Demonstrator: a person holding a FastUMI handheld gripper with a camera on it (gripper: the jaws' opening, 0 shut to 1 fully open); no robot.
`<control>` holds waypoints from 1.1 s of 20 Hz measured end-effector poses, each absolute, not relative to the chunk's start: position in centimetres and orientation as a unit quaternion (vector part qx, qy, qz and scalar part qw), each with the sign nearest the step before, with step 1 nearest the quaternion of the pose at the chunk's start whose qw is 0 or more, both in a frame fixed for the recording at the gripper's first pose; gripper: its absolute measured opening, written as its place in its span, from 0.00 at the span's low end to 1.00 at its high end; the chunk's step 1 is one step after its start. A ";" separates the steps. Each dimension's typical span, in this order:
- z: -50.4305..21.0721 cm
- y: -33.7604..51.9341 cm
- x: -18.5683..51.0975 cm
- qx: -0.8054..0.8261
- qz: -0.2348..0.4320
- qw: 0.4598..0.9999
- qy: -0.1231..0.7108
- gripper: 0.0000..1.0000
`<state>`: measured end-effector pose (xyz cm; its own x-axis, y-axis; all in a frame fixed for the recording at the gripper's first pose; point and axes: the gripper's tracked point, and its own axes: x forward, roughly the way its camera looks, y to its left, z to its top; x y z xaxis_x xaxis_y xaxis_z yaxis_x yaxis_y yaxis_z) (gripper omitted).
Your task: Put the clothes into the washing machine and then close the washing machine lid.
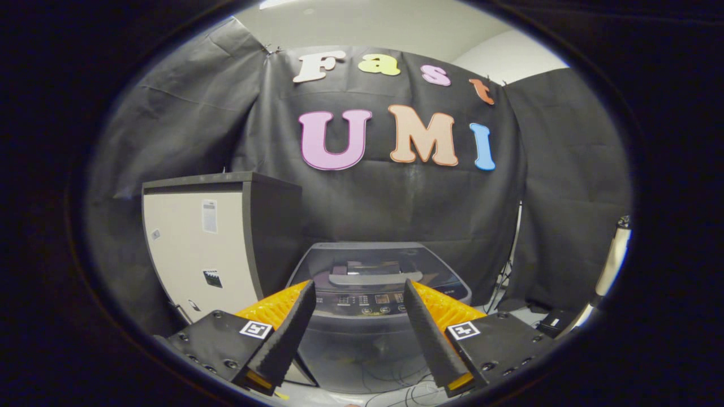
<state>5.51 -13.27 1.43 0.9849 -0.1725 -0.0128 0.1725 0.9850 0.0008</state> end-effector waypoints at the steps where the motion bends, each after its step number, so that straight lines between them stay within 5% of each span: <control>1: 1.5 -13.4 5.3 0.001 -0.089 0.996 0.006 0.97; 22: 1.9 -12.5 5.0 -0.034 -0.071 0.997 -0.006 0.97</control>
<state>5.00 -12.51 1.89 0.9899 -0.1412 0.0159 0.1419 0.9876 -0.0665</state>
